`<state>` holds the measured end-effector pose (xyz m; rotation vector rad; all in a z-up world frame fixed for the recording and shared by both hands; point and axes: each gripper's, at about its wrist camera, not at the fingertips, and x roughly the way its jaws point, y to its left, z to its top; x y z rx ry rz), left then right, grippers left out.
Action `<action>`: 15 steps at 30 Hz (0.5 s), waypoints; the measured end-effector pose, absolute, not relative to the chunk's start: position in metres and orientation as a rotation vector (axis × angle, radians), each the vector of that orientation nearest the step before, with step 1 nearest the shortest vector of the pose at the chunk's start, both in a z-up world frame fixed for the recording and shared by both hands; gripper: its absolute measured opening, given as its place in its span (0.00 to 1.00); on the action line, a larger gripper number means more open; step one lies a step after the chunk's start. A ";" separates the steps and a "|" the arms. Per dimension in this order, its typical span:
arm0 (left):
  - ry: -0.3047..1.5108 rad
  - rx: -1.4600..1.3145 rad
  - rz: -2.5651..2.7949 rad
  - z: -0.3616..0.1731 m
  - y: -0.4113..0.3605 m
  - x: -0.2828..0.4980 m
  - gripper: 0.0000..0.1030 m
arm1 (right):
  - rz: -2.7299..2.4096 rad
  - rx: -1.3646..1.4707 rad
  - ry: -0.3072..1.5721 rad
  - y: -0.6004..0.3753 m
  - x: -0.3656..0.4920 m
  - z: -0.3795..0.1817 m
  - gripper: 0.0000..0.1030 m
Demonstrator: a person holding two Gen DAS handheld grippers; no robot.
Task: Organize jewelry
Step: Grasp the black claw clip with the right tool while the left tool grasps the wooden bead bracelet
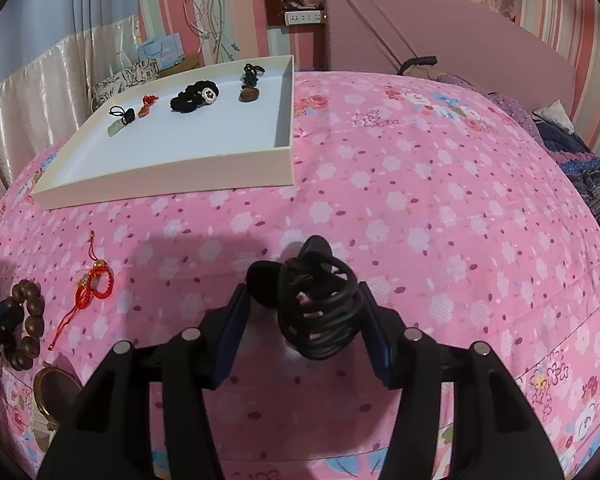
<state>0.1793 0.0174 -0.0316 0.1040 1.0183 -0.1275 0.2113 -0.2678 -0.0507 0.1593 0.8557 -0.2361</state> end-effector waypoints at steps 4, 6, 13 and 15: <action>1.017 0.094 -0.122 -0.032 0.020 0.180 0.19 | -0.233 0.169 0.855 -0.269 0.211 -0.051 0.52; 1.015 0.095 -0.122 -0.032 0.019 0.180 0.19 | -0.231 0.168 0.855 -0.269 0.211 -0.050 0.52; 1.014 0.091 -0.122 -0.032 0.018 0.180 0.19 | -0.231 0.166 0.854 -0.269 0.211 -0.050 0.52; 1.013 0.093 -0.121 -0.032 0.019 0.180 0.18 | -0.231 0.162 0.853 -0.268 0.211 -0.050 0.52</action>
